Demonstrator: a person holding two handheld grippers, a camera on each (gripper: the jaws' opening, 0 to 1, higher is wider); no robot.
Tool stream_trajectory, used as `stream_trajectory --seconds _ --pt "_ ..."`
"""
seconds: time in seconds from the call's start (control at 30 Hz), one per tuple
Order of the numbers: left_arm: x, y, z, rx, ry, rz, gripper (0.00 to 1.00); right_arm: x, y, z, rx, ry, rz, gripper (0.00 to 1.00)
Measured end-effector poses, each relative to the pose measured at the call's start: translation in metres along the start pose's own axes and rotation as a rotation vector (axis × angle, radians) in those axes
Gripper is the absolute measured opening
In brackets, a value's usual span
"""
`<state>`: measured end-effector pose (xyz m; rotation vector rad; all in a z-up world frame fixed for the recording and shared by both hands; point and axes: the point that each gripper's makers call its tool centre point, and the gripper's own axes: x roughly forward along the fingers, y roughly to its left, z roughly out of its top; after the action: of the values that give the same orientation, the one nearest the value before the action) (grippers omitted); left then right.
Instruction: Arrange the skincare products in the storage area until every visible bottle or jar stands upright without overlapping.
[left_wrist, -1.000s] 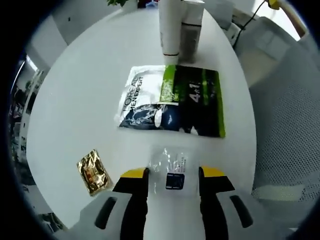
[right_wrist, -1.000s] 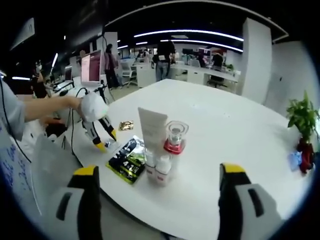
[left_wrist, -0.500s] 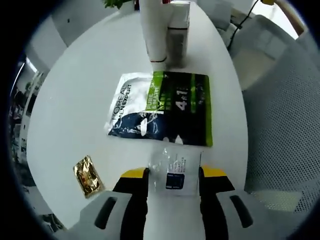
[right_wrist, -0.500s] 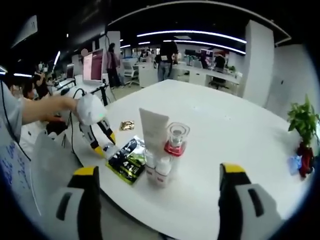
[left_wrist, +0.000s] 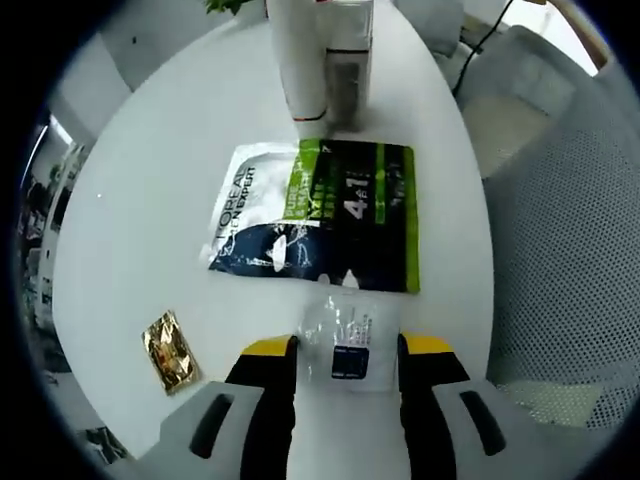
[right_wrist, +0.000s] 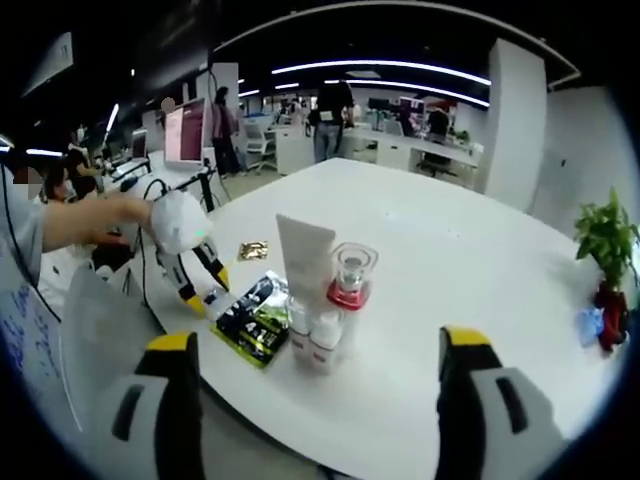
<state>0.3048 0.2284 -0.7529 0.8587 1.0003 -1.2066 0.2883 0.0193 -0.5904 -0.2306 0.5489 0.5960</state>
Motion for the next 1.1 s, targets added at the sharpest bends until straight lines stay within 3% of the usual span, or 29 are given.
stream_trajectory --seconds 0.47,0.6,0.83,0.93,1.1 --pt "-0.006 0.006 -0.001 -0.005 -0.004 0.025 0.44 0.001 0.000 -0.004 0.005 0.009 0.001 1.00" --pt "-0.018 0.023 0.003 -0.065 -0.060 0.063 0.44 0.001 -0.001 -0.005 0.009 0.012 -0.001 1.00" --pt "-0.029 0.053 -0.004 -0.147 -0.097 0.126 0.46 0.002 -0.002 -0.006 0.015 0.018 -0.002 1.00" --pt "-0.033 0.069 -0.003 -0.221 -0.146 0.153 0.48 0.003 -0.004 -0.007 0.019 0.019 -0.005 1.00" --pt "-0.039 0.096 -0.009 -0.296 -0.173 0.221 0.49 0.004 -0.006 -0.007 0.024 0.024 -0.009 1.00"
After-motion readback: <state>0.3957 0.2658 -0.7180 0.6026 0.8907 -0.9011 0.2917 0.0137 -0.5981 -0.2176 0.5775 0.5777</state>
